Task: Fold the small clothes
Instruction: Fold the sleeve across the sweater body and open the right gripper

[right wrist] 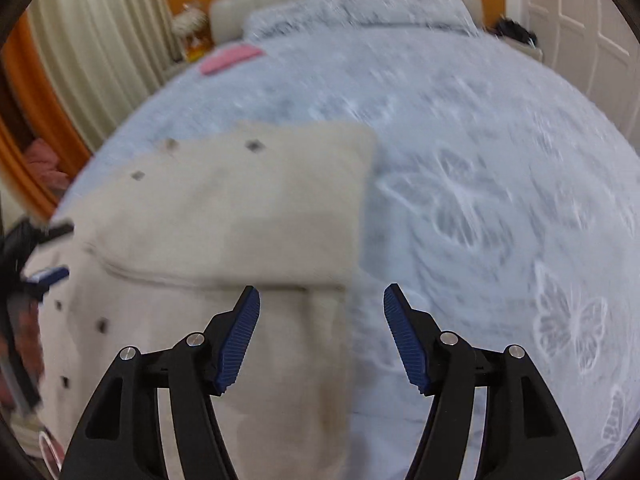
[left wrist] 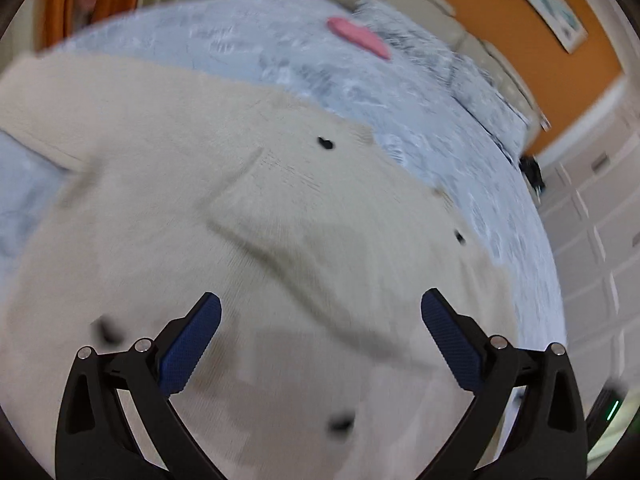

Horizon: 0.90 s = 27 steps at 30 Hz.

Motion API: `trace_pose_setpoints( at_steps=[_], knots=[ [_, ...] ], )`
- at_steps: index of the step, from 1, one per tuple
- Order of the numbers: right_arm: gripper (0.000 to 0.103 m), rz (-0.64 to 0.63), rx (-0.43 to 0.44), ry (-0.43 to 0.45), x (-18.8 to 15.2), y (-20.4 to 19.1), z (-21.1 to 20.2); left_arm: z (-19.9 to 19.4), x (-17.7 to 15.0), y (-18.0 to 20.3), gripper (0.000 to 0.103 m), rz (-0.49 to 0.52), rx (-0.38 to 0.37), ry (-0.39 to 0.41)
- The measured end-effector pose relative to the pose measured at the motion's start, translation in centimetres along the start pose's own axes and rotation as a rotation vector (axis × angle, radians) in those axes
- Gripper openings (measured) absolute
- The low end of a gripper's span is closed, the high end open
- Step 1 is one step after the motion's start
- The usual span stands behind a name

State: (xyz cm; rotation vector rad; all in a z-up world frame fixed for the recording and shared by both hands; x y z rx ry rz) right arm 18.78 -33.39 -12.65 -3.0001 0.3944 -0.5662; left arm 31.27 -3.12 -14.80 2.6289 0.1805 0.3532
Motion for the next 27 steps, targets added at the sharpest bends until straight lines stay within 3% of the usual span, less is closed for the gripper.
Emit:
trace_pose_setpoints(
  at_steps=[1,2,3,4,6,7,9,13,14,17,18,19,20,21,24,26,27],
  knots=[
    [0.063,0.005,-0.003,-0.015,0.3,-0.1,1.3,0.9,0.6,-0.2,0.085,-0.020,-0.016,-0.015],
    [0.063,0.011,-0.006,-0.038,0.4,-0.2,2.3,2.4,1.3,-0.2,0.063,-0.039,-0.030,-0.041],
    [0.063,0.018,-0.005,-0.060,0.6,-0.4,3.5,3.1,1.6,-0.2,0.047,-0.039,-0.032,-0.054],
    [0.060,0.024,0.011,-0.067,0.0,-0.2,4.4,3.5,2.1,-0.2,0.043,-0.040,-0.014,-0.052],
    [0.032,0.052,0.079,-0.046,1.5,-0.6,5.3,3.6,3.0,0.0,0.018,-0.017,0.014,-0.016],
    [0.011,0.071,0.115,-0.051,2.1,-0.6,5.4,3.4,3.5,0.3,0.012,0.002,0.001,0.002],
    [0.010,0.130,0.185,0.003,3.4,0.2,4.1,2.5,4.5,0.8,0.011,0.023,-0.024,0.048],
    [0.008,0.207,0.191,0.128,3.4,3.6,0.1,0.9,5.7,2.7,0.011,0.109,-0.061,0.144],
    [0.008,0.220,0.180,0.123,3.3,4.3,0.3,1.3,5.8,3.1,0.012,0.126,-0.057,0.139],
    [0.010,0.208,0.134,-0.037,0.9,5.4,5.7,5.2,5.7,2.9,0.016,0.133,0.023,0.037],
    [0.012,0.194,0.129,0.006,1.0,5.2,5.0,6.0,5.3,2.3,0.016,0.118,0.050,0.018],
    [0.024,0.197,0.134,-0.001,1.0,5.0,4.3,5.7,5.2,2.1,0.017,0.113,0.045,0.031],
    [0.031,0.207,0.147,-0.011,1.0,4.8,3.5,4.9,5.0,1.9,0.027,0.106,0.040,0.041],
    [0.033,0.215,0.150,-0.007,0.6,4.7,2.1,3.4,4.5,1.5,0.046,0.097,0.034,0.046],
    [0.053,0.215,0.180,-0.051,-2.6,4.7,-0.3,-2.2,2.0,-1.3,0.078,0.102,0.041,0.108],
    [0.057,0.230,0.229,-0.133,-6.5,4.1,-0.6,-5.0,0.1,-4.5,0.083,0.079,0.072,0.116],
    [0.057,0.250,0.281,-0.216,-9.5,3.8,-0.6,-6.4,-1.3,-6.9,0.084,0.047,0.083,0.111]
  ],
)
Point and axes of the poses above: each gripper's, at about its wrist camera, not at the fingertips, and z roughly the way its jaws point, y to its right, x to its top, the point moved 10 cm from there along z, roughly the way its jaws point, and after that the axes turned 15 degrees about -y, right-handed, at the moved point
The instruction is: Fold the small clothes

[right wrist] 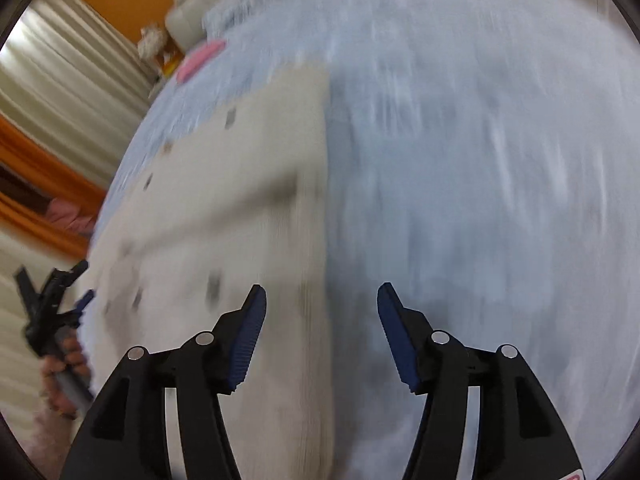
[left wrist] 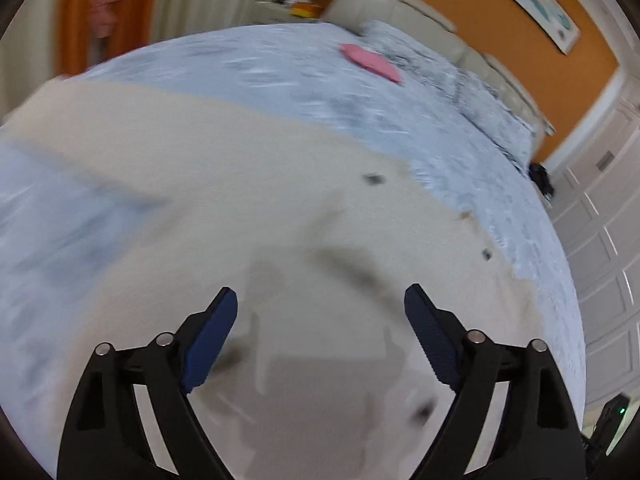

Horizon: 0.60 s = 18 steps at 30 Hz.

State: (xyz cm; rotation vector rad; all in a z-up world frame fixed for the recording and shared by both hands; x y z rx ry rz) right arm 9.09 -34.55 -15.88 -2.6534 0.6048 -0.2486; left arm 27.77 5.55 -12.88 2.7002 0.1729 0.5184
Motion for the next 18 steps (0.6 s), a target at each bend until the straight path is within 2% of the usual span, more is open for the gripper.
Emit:
trace_pose_setpoints(
  at_steps=[3,6,8,10,11,12,13,14,15,18],
  knots=[
    [0.058,0.063,0.057,-0.163,-6.4,0.7,1.9,-2.4,-4.7,-7.2,0.085,-0.124,0.056,-0.069],
    [0.058,0.048,0.063,-0.197,-9.7,-0.5,2.7,-3.6,-9.2,-12.0,0.085,-0.246,0.101,-0.126],
    [0.060,0.027,0.061,-0.216,-10.7,-1.4,3.5,-3.2,-11.3,-12.6,0.085,-0.290,0.059,-0.158],
    [0.060,-0.007,0.008,-0.215,-10.5,-2.3,4.5,-3.0,-11.6,-11.8,0.085,-0.237,0.091,-0.147],
    [0.037,-0.019,-0.003,-0.213,-10.3,-2.7,4.7,-2.7,-11.8,-11.1,0.080,-0.222,0.098,-0.169],
    [0.007,-0.035,0.002,-0.215,-10.0,-3.0,4.9,-2.3,-11.9,-10.2,0.065,-0.203,0.095,-0.196],
    [0.009,-0.018,0.027,-0.227,-9.8,-3.2,4.5,-2.0,-11.9,-9.3,0.051,-0.185,0.087,-0.218],
    [0.008,0.000,0.042,-0.210,-9.4,-3.2,3.7,-1.8,-12.0,-8.6,0.019,-0.173,0.069,-0.243],
    [0.008,-0.014,0.034,-0.169,-8.8,-3.2,1.9,-1.8,-12.1,-7.7,0.013,-0.176,0.025,-0.277],
    [0.007,-0.059,-0.010,-0.083,-8.9,-2.3,-3.4,-3.6,-12.0,-6.3,0.013,-0.163,-0.023,-0.272]
  ],
)
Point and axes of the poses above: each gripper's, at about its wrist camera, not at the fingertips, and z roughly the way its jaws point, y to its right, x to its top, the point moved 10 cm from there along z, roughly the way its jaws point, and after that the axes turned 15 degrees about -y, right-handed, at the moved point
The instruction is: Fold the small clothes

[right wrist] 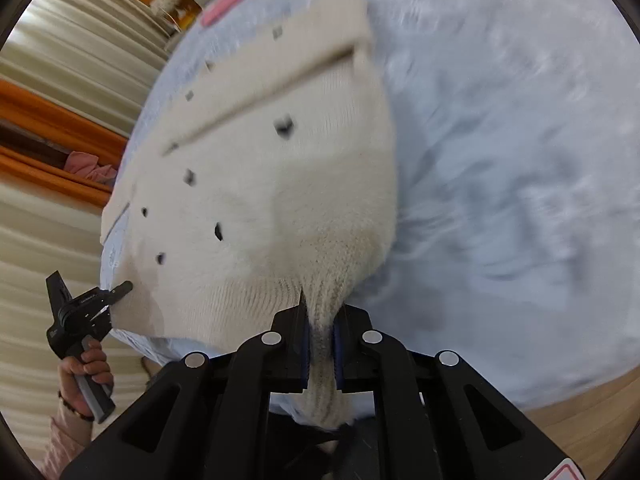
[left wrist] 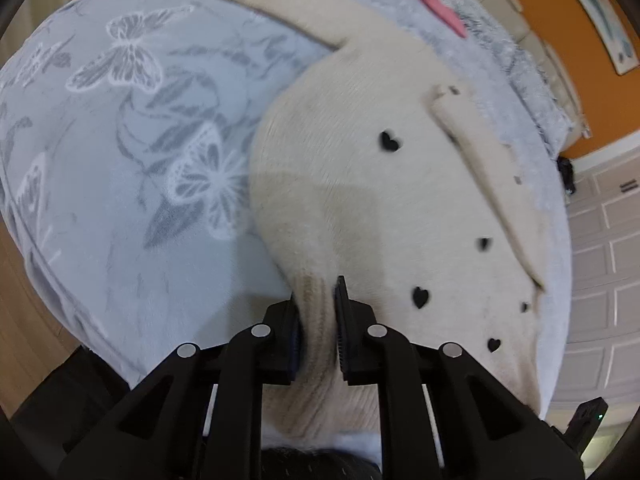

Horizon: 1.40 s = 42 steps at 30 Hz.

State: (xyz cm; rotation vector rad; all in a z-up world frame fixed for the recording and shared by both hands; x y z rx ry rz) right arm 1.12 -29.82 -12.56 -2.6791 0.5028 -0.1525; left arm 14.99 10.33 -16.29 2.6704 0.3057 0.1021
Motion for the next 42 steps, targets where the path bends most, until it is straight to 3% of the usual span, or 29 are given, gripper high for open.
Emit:
trace_pose_setpoints(
  at_steps=[4,8,11,13,15,17,20,24,28,29,31,33,35,37,40,42],
  knots=[
    [0.007,-0.030,-0.080,0.018,-1.4,2.9,-3.1,0.2,-2.6,0.1,0.013,0.045,-0.008,-0.052],
    [0.010,-0.023,-0.118,-0.114,-3.0,5.3,2.2,3.4,-4.4,-1.5,0.014,0.007,0.010,-0.101],
    [0.018,-0.003,-0.164,-0.119,-2.9,6.1,3.3,2.7,-3.6,-1.3,0.020,-0.024,-0.033,-0.094],
    [0.019,0.000,-0.215,-0.081,-1.9,5.9,2.0,0.5,-2.1,-1.2,0.032,-0.031,-0.041,-0.047],
    [0.020,-0.032,-0.271,-0.017,-0.2,4.9,0.3,-2.6,1.5,-1.8,0.063,-0.034,-0.038,0.075],
    [0.039,-0.042,-0.303,0.052,1.5,4.0,-1.4,-5.3,6.9,-2.8,0.069,-0.075,-0.048,0.184],
    [0.041,-0.028,-0.290,0.120,4.0,2.7,-2.6,-7.4,15.1,-5.1,0.070,-0.186,-0.060,0.301],
    [0.043,-0.029,-0.267,0.128,5.5,0.3,-1.5,-7.7,24.6,-10.5,0.071,-0.388,-0.050,0.396],
    [0.045,-0.029,-0.275,0.101,5.7,-0.7,-0.3,-6.4,29.1,-15.4,0.070,-0.548,-0.027,0.423],
    [0.045,-0.026,-0.280,0.096,5.6,-0.6,-0.1,-6.1,29.8,-16.1,0.069,-0.572,-0.033,0.426],
    [0.048,-0.016,-0.290,0.090,5.8,-0.3,0.2,-5.2,30.9,-16.8,0.049,-0.598,-0.066,0.435],
    [0.050,-0.005,-0.299,0.080,6.3,0.2,0.7,-4.2,30.8,-17.4,0.008,-0.618,-0.099,0.434],
    [0.051,0.003,-0.299,0.076,6.2,0.3,0.9,-4.9,31.5,-16.9,0.008,-0.624,-0.157,0.477],
    [0.051,0.014,-0.293,0.083,6.4,0.6,0.8,-7.1,31.8,-15.1,0.007,-0.565,-0.171,0.532],
    [0.051,0.018,-0.273,0.098,6.6,0.7,0.6,-10.6,32.4,-7.9,0.007,-0.357,-0.172,0.599],
    [0.051,0.017,-0.259,0.106,6.6,0.6,0.5,-13.4,31.1,-0.4,0.007,-0.169,-0.196,0.643]
  ],
)
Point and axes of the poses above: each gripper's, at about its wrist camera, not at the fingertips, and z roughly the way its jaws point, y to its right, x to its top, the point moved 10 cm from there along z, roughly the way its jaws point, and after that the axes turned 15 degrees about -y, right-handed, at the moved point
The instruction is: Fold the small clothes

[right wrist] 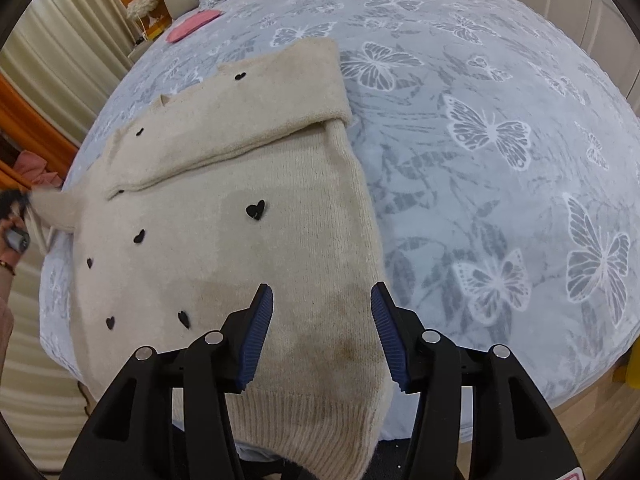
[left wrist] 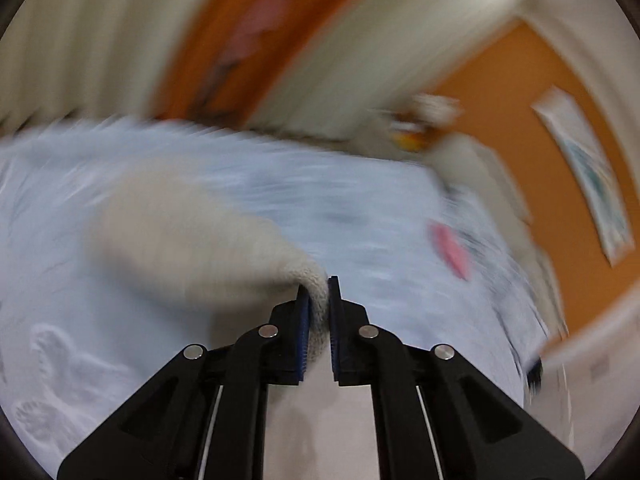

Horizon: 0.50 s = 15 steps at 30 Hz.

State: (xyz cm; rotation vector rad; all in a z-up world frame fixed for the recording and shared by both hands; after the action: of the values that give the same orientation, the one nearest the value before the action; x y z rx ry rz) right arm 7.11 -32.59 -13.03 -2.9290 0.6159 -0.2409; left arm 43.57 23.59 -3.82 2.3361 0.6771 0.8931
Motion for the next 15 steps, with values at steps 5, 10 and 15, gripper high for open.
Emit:
trace_pose_setpoints(
  at_steps=[5,10,15],
  knots=[
    [0.051,0.009,0.052,0.019,0.0,-0.5,-0.4,-3.9,-12.9,17.0,0.012,0.384,-0.218,-0.134],
    [0.053,-0.002,0.084,0.015,0.1,-0.2,-0.4,-0.4,-31.7,18.5,0.072,0.478,-0.160,-0.450],
    [0.059,-0.051,0.103,0.030,2.6,-0.8,-0.9,-0.4,-36.1,13.9,0.078,0.353,-0.135,-0.541]
  ],
)
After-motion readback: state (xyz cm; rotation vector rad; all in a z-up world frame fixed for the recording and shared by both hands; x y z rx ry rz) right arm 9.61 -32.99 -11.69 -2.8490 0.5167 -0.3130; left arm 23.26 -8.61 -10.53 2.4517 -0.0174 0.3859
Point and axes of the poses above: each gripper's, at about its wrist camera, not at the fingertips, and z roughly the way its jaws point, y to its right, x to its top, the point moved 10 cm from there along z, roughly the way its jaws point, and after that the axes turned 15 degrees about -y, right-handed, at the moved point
